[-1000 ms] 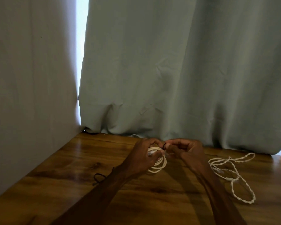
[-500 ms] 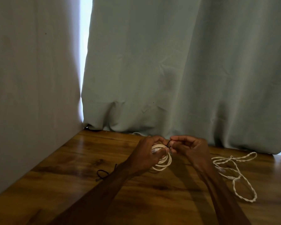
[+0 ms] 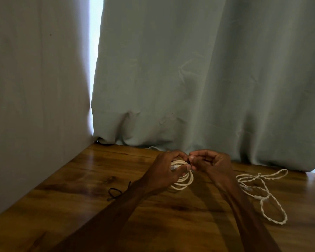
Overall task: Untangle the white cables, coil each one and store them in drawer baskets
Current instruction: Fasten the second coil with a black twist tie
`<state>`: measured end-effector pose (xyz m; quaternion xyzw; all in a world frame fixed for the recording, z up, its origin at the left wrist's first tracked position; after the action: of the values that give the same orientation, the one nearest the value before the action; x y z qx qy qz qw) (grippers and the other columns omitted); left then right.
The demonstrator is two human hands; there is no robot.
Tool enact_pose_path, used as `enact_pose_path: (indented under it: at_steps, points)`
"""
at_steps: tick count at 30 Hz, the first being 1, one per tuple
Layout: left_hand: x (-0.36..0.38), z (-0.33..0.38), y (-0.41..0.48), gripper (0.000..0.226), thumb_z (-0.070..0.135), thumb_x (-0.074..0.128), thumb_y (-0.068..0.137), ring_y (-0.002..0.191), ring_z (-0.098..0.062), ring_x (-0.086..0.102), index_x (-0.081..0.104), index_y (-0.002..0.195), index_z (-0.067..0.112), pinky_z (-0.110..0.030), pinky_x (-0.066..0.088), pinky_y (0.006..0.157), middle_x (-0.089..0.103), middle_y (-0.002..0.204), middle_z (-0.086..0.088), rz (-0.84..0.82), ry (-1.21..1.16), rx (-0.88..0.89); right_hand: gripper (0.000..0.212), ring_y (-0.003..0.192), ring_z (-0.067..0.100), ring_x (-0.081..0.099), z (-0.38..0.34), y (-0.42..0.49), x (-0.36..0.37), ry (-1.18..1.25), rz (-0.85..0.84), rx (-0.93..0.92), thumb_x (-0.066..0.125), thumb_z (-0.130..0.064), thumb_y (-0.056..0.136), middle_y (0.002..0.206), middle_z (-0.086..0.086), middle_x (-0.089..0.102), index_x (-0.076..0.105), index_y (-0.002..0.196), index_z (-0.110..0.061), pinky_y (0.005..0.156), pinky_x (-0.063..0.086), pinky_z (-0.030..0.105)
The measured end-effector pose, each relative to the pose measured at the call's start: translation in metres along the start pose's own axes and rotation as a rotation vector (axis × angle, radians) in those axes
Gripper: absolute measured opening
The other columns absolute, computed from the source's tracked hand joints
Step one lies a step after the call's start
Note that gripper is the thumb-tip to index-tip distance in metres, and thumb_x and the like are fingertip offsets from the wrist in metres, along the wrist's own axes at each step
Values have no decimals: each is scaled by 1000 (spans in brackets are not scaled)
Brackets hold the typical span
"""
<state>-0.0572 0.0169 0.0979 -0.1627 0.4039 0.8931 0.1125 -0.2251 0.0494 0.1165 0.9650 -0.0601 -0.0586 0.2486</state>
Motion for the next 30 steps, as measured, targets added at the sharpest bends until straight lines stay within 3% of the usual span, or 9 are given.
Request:
enact_pose_path:
  at_steps: [15, 22, 30]
  points:
    - [3, -10, 0, 21, 26, 75, 91, 83, -14, 77, 71, 110, 19, -49, 62, 76, 79, 94, 1, -22, -72, -22, 15, 69, 24, 75, 2, 1, 1, -24, -18, -14, 77, 4, 81, 83, 13, 79, 74, 96, 2, 66, 63, 26]
    - [5, -13, -1, 20, 28, 75, 91, 81, -17, 77, 70, 109, 19, -51, 62, 76, 79, 91, -1, -14, -89, -46, 14, 63, 22, 73, 3, 0, 2, 19, -12, 20, 77, 7, 80, 82, 18, 78, 74, 92, 1, 64, 63, 27]
    - [5, -13, -2, 18, 25, 75, 92, 80, -11, 75, 71, 109, 19, -46, 62, 76, 78, 92, 3, 1, -36, -48, 13, 71, 32, 74, 4, 0, 1, -14, -46, 54, 78, 1, 82, 85, 18, 78, 76, 95, 1, 68, 65, 33]
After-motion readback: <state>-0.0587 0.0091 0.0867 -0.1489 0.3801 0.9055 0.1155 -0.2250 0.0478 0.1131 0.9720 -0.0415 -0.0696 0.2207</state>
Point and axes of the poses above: each hand's wrist, its own y-axis towards the middle knuckle, its own x-axis out of the palm, z = x × y, the point moved 5 cm from there along y, towards the middle knuckle
